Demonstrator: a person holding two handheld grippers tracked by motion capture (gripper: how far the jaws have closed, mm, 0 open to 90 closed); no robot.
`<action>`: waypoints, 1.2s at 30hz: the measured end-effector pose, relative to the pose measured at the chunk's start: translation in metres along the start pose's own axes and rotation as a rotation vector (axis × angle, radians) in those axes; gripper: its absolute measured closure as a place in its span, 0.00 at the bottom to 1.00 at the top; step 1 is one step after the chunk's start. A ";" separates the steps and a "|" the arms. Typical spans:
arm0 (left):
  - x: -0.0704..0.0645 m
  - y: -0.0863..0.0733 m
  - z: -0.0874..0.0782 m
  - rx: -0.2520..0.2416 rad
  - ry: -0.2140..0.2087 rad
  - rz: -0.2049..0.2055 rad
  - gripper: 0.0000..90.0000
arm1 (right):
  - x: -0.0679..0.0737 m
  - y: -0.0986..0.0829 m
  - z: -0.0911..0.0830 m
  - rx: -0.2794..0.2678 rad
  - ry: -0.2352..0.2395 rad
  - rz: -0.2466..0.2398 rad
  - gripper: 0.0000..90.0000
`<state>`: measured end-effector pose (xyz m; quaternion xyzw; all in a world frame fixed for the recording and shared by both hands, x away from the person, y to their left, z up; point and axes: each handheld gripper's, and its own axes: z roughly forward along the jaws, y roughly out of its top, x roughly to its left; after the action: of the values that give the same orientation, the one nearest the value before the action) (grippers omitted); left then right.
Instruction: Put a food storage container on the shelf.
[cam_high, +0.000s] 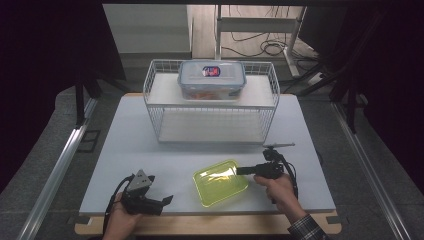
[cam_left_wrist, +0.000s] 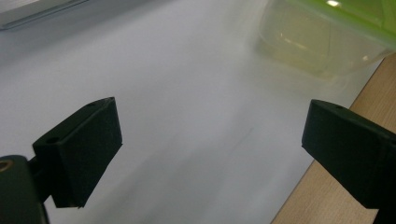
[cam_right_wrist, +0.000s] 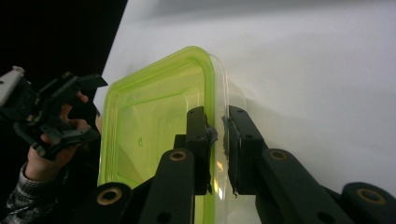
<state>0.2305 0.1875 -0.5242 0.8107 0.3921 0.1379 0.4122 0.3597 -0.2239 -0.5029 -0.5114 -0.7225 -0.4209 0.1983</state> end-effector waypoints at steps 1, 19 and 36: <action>0.000 0.000 0.000 -0.001 0.000 0.000 0.05 | 0.001 0.001 -0.002 -0.008 0.005 0.000 0.89; 0.002 0.000 0.000 -0.006 -0.002 -0.014 0.05 | 0.033 0.031 -0.050 -0.113 0.040 -0.041 0.89; 0.002 0.001 0.001 -0.006 -0.006 -0.003 0.05 | 0.075 0.073 -0.087 -0.192 0.074 -0.059 0.89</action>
<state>0.2328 0.1878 -0.5242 0.8094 0.3915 0.1358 0.4161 0.3832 -0.2425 -0.3701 -0.4907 -0.6856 -0.5126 0.1625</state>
